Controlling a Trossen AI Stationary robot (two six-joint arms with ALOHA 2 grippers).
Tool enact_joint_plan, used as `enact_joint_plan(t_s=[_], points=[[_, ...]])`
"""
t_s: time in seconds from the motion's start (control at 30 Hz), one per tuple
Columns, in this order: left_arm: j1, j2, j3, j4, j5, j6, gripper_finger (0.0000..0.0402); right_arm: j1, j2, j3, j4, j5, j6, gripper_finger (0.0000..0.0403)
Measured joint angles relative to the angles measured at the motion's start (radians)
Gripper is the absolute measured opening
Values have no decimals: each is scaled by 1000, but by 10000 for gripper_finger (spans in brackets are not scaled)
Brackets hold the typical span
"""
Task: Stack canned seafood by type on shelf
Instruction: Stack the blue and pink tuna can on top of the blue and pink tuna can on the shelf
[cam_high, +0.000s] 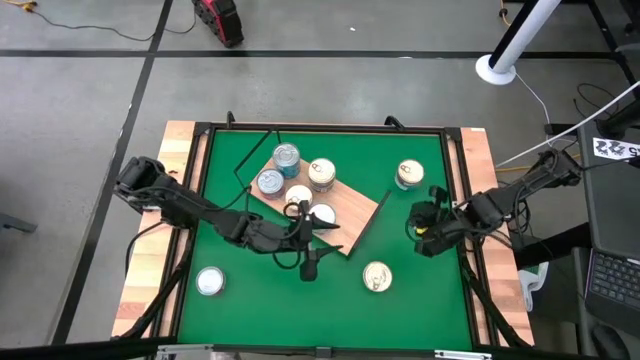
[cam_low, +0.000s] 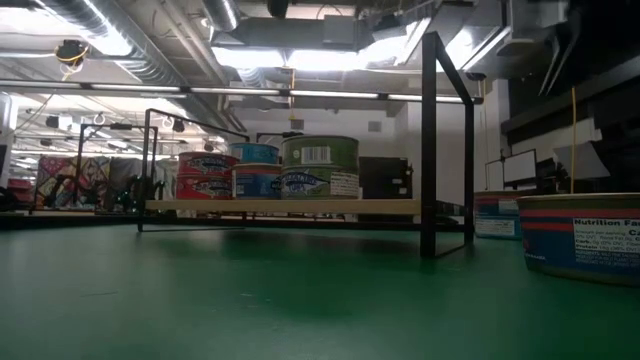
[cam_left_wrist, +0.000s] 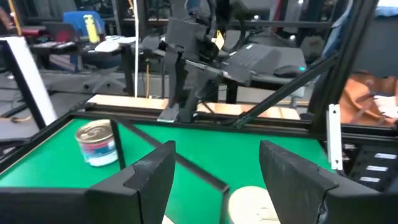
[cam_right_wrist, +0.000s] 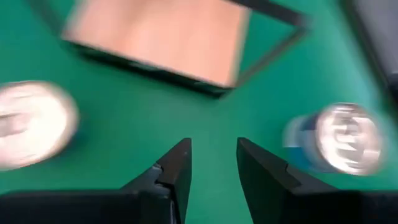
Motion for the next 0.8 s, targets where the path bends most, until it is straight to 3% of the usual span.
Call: enact_joint_plan(t_s=[0.2,0.37,0.57,0.67,0.8], points=[[47,0,-2,-4,-1,-43,227,-3,-28,-136,-3,259,8,127],[76,-1,-2,-49,0,-44,227,-4,-28,-210,-3,347,-5,127],[108,-1,-3,-106,0,-46,227,-66,-27,-222,3,259,-81,127],[121,-1,-3,-123,0,-46,227,-148,-27,-222,8,244,-109,127],[134,-1,-3,-162,0,-46,227,-292,-27,-222,71,124,-237,127]])
